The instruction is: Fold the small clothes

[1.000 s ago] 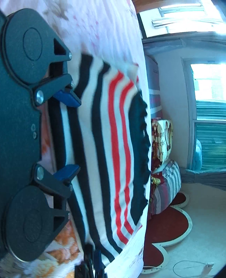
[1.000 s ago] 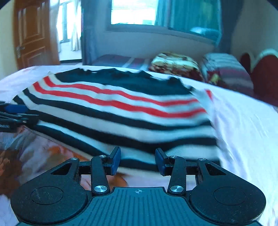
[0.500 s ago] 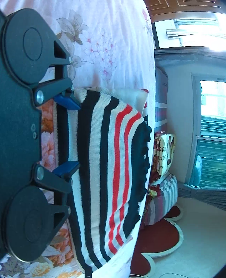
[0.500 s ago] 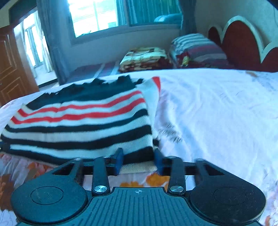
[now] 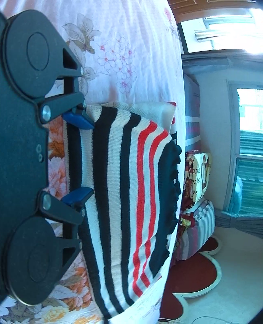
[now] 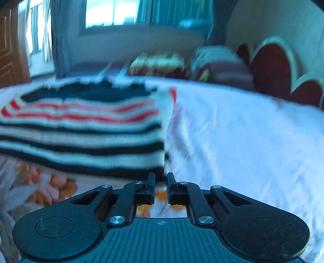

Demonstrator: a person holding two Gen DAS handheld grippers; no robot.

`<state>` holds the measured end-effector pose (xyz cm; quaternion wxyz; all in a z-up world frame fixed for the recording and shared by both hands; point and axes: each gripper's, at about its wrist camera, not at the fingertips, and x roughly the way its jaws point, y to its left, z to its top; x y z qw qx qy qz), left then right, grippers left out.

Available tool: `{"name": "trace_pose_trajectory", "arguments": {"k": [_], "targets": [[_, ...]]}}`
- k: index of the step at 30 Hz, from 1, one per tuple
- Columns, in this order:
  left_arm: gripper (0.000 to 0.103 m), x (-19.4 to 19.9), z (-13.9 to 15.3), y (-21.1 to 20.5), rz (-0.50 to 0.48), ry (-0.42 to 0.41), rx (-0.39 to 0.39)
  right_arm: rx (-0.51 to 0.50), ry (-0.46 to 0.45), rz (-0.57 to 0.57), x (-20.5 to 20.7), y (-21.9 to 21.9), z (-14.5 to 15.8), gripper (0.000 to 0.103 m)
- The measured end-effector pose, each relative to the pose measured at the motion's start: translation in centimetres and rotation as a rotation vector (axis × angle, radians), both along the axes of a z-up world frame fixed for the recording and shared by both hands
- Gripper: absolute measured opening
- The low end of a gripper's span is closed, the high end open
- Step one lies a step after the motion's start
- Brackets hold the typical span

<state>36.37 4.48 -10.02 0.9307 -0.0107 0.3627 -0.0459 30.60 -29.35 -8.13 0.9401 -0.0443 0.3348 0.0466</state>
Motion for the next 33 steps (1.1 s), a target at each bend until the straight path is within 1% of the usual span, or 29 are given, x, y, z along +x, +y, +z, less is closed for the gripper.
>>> {"name": "trace_pose_trajectory", "arguments": {"k": [1, 2, 3, 4, 5, 6, 10, 13, 15, 16, 17, 18, 19, 20, 21, 22, 23, 24, 25, 26, 27, 29, 30, 32, 33], "targets": [[0.064, 0.0, 0.0, 0.0, -0.003, 0.0, 0.004, -0.011, -0.021, 0.012, -0.2, 0.5, 0.3, 0.009], [0.064, 0.0, -0.1, -0.1, -0.004, -0.001, 0.005, -0.019, -0.017, 0.03, -0.1, 1.0, 0.0, 0.009], [0.064, 0.0, -0.1, -0.1, -0.002, -0.003, 0.004, -0.033, 0.025, 0.051, 0.5, 1.6, -0.7, 0.009], [0.064, 0.0, -0.1, -0.1, -0.001, -0.004, 0.005, -0.056, 0.096, 0.064, 1.1, 2.0, -2.0, 0.009], [0.064, 0.0, -0.1, -0.2, 0.0, -0.003, 0.006, -0.074, 0.123, 0.073, 1.2, 2.2, -3.2, 0.009], [0.064, 0.0, -0.1, -0.2, 0.001, -0.001, 0.006, -0.083, 0.108, 0.08, 1.1, 2.2, -3.3, 0.009], [0.064, 0.1, 0.0, -0.3, 0.0, 0.008, 0.009, -0.06, 0.137, 0.075, 1.3, 1.9, -3.0, 0.009], [0.064, 0.2, 0.0, -0.2, -0.001, 0.013, 0.013, -0.073, 0.144, 0.087, 1.5, 1.9, -3.0, 0.009], [0.064, 0.3, 0.4, -0.2, 0.003, 0.025, 0.008, -0.057, 0.157, 0.074, 1.6, 1.8, -2.3, 0.009], [0.061, 0.1, 1.0, -0.1, 0.02, 0.031, 0.007, -0.031, 0.145, 0.061, 1.7, 1.4, -1.5, 0.009], [0.056, -0.6, 2.0, 0.0, 0.056, 0.007, 0.009, -0.004, 0.117, 0.058, 1.2, 1.1, -0.5, 0.009], [0.062, -1.8, 3.2, 0.4, 0.096, -0.05, 0.002, 0.017, 0.095, 0.062, 0.7, 0.9, 0.3, 0.009], [0.066, -3.2, 4.1, 1.2, 0.131, -0.112, -0.038, 0.035, 0.086, 0.063, 0.4, 0.7, 0.8, 0.009], [0.071, -4.3, 4.5, 2.3, 0.17, -0.133, -0.121, 0.063, 0.082, 0.065, 0.4, 0.6, 1.3, 0.009], [0.069, -5.0, 4.1, 3.5, 0.21, -0.11, -0.236, 0.099, 0.08, 0.067, 0.4, 0.4, 1.5, 0.009], [0.066, -5.4, 3.1, 4.5, 0.238, -0.071, -0.358, 0.14, 0.083, 0.067, 0.5, 0.4, 1.8, 0.009], [0.054, -5.6, 1.9, 5.2, 0.258, -0.032, -0.468, 0.181, 0.091, 0.066, 0.7, 0.4, 1.9, 0.009], [0.046, -5.8, 0.4, 5.5, 0.281, -0.002, -0.549, 0.222, 0.099, 0.065, 1.0, 0.4, 2.0, 0.009], [0.045, -5.9, -0.9, 5.6, 0.311, 0.03, -0.602, 0.258, 0.103, 0.064, 1.3, 0.5, 2.1, 0.009], [0.044, -6.2, -1.8, 5.6, 0.336, 0.018, -0.649, 0.292, 0.104, 0.066, 1.6, 0.7, 2.2, 0.009], [0.045, -6.3, -2.1, 5.7, 0.362, -0.014, -0.694, 0.328, 0.106, 0.07, 1.9, 0.9, 2.3, 0.009], [0.046, -5.4, -2.8, 6.1, 0.407, -0.018, -0.793, 0.395, 0.108, 0.075, 2.5, 1.3, 2.4, 0.009], [0.046, -4.7, -3.0, 6.1, 0.417, -0.021, -0.812, 0.424, 0.108, 0.077, 3.0, 1.6, 2.3, 0.009], [0.043, -3.1, -3.1, 5.9, 0.426, -0.032, -0.795, 0.474, 0.106, 0.084, 3.9, 2.2, 2.2, 0.009], [0.042, -2.4, -3.3, 5.9, 0.434, -0.047, -0.797, 0.483, 0.093, 0.092, 4.3, 2.6, 2.2, 0.009]]}}
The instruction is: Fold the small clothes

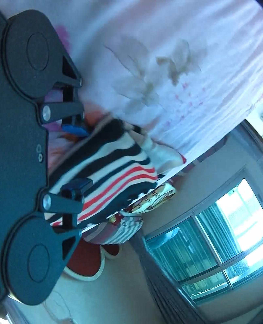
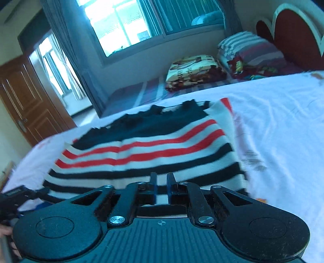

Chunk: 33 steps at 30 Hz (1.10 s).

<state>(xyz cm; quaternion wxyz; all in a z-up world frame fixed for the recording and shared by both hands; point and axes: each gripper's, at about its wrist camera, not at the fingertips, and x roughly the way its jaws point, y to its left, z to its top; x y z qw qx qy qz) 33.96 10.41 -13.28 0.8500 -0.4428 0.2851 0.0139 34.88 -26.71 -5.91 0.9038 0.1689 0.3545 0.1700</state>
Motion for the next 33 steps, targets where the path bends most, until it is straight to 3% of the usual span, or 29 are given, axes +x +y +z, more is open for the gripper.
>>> {"name": "trace_pose_trajectory", "arguments": {"k": [2, 5, 7, 9, 11, 13, 14, 16, 17, 26, 30, 33], "targets": [[0.04, 1.4, -0.4, 0.1, 0.032, -0.024, -0.014, 0.024, -0.014, 0.015, 1.0, 0.9, -0.3, 0.0], [0.035, 3.4, -0.6, -0.4, 0.043, -0.033, 0.03, 0.049, -0.013, 0.052, 3.2, 2.9, -1.2, 0.0], [0.025, 4.1, -0.6, -0.9, 0.041, -0.029, 0.057, 0.044, -0.011, 0.088, 4.3, 4.8, -1.8, 0.0], [0.017, 3.9, -0.6, -0.7, 0.047, -0.029, 0.03, 0.034, -0.016, 0.117, 5.0, 6.7, -2.2, 0.0], [0.014, 3.0, 0.3, -0.4, 0.05, -0.068, 0.0, 0.012, -0.028, 0.138, 5.2, 8.2, -2.4, 0.0], [0.014, 2.2, 1.3, -0.2, 0.04, -0.119, 0.001, -0.023, -0.032, 0.148, 5.4, 9.4, -2.6, 0.0], [0.014, 2.2, 1.0, 0.0, 0.037, -0.115, -0.006, -0.045, -0.009, 0.146, 5.6, 9.8, -3.3, 0.0], [0.014, 2.9, -0.6, 0.5, 0.04, -0.019, -0.03, -0.057, 0.025, 0.135, 6.0, 10.2, -4.5, 0.0], [0.014, 2.8, -1.3, 0.9, 0.041, -0.016, -0.06, -0.058, 0.03, 0.131, 6.1, 10.2, -4.5, 0.0], [0.014, 2.2, -1.5, 1.6, 0.01, -0.031, -0.086, -0.082, 0.106, 0.079, 6.7, 10.9, -3.7, 0.0], [0.014, 2.9, -0.6, 1.8, -0.006, -0.038, -0.067, 0.001, 0.133, 0.041, 6.9, 9.8, -4.2, 0.0], [0.014, 3.2, 0.9, 1.3, -0.028, -0.058, -0.001, 0.011, 0.132, 0.054, 7.3, 9.5, -4.3, 0.0]]}}
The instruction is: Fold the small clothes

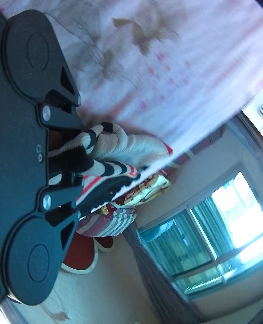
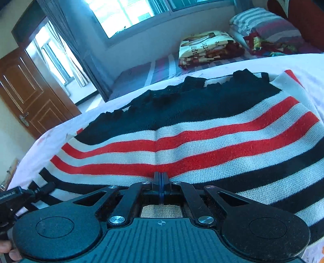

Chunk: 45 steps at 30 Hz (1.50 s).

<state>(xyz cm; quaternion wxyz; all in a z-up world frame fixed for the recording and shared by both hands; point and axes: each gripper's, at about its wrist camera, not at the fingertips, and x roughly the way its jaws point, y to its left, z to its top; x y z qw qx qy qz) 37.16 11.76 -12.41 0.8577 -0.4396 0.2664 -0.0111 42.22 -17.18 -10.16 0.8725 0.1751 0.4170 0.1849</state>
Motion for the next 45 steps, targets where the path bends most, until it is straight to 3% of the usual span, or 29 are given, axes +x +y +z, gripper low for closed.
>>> {"name": "trace_pose_trajectory", "arguments": {"k": [6, 9, 13, 16, 18, 19, 20, 22, 24, 27, 30, 33, 36, 38, 41, 42, 44, 45], "targets": [[0.014, 0.2, 5.2, -3.3, -0.08, -0.075, 0.107, 0.045, -0.002, 0.046, 0.7, -0.9, -0.4, 0.0], [0.014, 0.7, 9.3, -8.1, -0.193, -0.12, 0.238, 0.146, 0.029, 0.026, 1.2, -3.0, -0.3, 0.0], [0.014, 1.7, 12.4, -16.7, -0.342, -0.133, 0.382, 0.345, 0.0, -0.13, 0.3, -11.2, 0.9, 0.0], [0.014, 3.0, 11.9, -23.6, -0.446, -0.103, 0.453, 0.422, -0.005, -0.208, -0.3, -17.8, 1.5, 0.001], [0.014, 3.8, 10.0, -28.1, -0.511, -0.059, 0.477, 0.451, 0.009, -0.265, -0.6, -21.8, 1.6, 0.03], [0.015, 4.4, 8.6, -30.0, -0.554, -0.028, 0.469, 0.458, 0.001, -0.294, -1.0, -23.6, 1.8, 0.068], [0.018, 4.9, 7.1, -31.9, -0.6, 0.016, 0.461, 0.468, -0.017, -0.304, -1.3, -25.2, 2.1, 0.078], [0.023, 5.5, 4.1, -35.1, -0.671, 0.115, 0.462, 0.493, -0.003, -0.29, -1.7, -27.4, 2.2, 0.078], [0.045, 4.0, 4.5, -36.6, -0.682, 0.058, 0.527, 0.5, 0.006, -0.262, -1.9, -28.8, 2.5, 0.078], [0.049, 1.6, 7.4, -34.2, -0.68, -0.019, 0.429, 0.531, 0.035, -0.206, -2.2, -29.3, 2.6, 0.078], [0.062, 0.5, 10.5, -30.2, -0.561, -0.106, 0.511, 0.559, 0.109, -0.139, -2.1, -27.5, 1.9, 0.078], [0.058, 2.2, 10.6, -26.6, -0.435, -0.036, 0.572, 0.542, 0.174, -0.102, -2.8, -26.0, 1.4, 0.078], [0.057, 3.4, 9.0, -23.9, -0.394, 0.04, 0.561, 0.561, 0.192, -0.085, -3.0, -25.0, 1.2, 0.078], [0.056, 4.6, 7.7, -23.4, -0.396, 0.091, 0.566, 0.519, 0.214, -0.078, -1.9, -24.0, 0.9, 0.077], [0.057, 4.4, 5.6, -22.7, -0.396, 0.129, 0.532, 0.43, 0.221, -0.053, 0.4, -21.9, 0.6, 0.061], [0.059, 4.2, 5.3, -22.4, -0.388, 0.131, 0.53, 0.375, 0.191, -0.048, 0.9, -21.1, 0.8, 0.059], [0.059, 3.9, 5.0, -22.0, -0.376, 0.128, 0.521, 0.179, 0.111, -0.012, 1.4, -18.9, 1.6, 0.04], [0.059, 3.9, 5.2, -22.0, -0.371, 0.128, 0.519, 0.099, 0.067, 0.013, 1.4, -17.8, 2.0, 0.037]]}}
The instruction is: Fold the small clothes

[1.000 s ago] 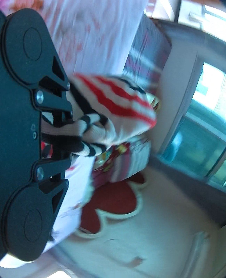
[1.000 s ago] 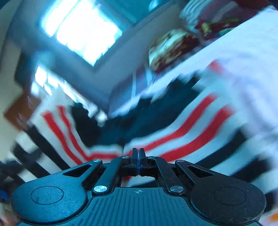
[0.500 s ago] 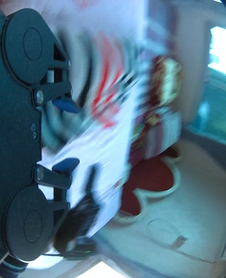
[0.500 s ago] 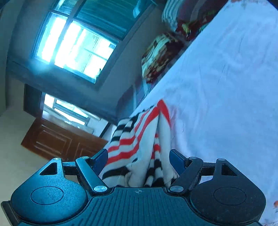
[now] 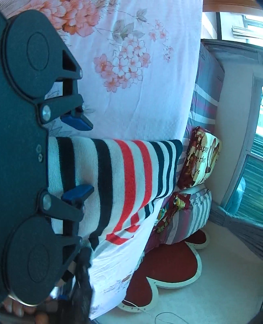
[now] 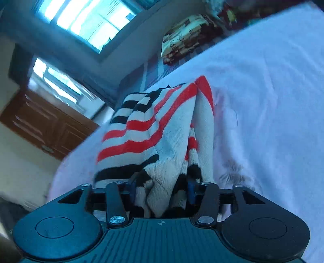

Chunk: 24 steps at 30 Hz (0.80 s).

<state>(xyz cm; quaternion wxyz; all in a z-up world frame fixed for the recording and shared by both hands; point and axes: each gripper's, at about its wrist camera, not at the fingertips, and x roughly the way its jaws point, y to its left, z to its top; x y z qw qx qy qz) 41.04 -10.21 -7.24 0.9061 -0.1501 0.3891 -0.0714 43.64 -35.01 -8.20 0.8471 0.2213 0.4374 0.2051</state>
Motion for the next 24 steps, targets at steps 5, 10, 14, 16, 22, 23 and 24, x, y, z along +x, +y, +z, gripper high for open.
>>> {"name": "trace_pose_trajectory", "arguments": {"k": [5, 10, 14, 16, 22, 23, 24], "targets": [[0.054, 0.5, 1.3, 0.0, -0.015, -0.043, 0.033, -0.107, -0.345, 0.088, -3.4, 1.2, 2.5, 0.024], [0.051, 3.9, 0.9, -1.8, -0.074, -0.016, 0.087, -0.09, -0.22, 0.048, -3.3, -1.1, -2.5, 0.024], [0.053, 5.5, 0.2, -4.6, -0.132, 0.007, 0.239, 0.015, -0.225, -0.028, -4.5, -3.3, -1.6, 0.036], [0.053, 5.4, 0.1, -4.4, -0.139, 0.006, 0.237, 0.017, -0.266, -0.11, -4.6, -4.5, -0.5, 0.063], [0.053, 4.9, -0.2, -4.2, -0.133, -0.003, 0.221, 0.017, -0.106, -0.093, 0.8, -4.8, -0.8, 0.008], [0.053, 4.8, -0.2, -4.3, -0.137, -0.007, 0.231, -0.006, -0.116, -0.085, 0.8, -4.8, -0.8, 0.008], [0.053, 4.7, -0.2, -4.6, -0.145, -0.011, 0.248, -0.049, -0.118, -0.071, 0.6, -4.6, -1.0, 0.008]]}}
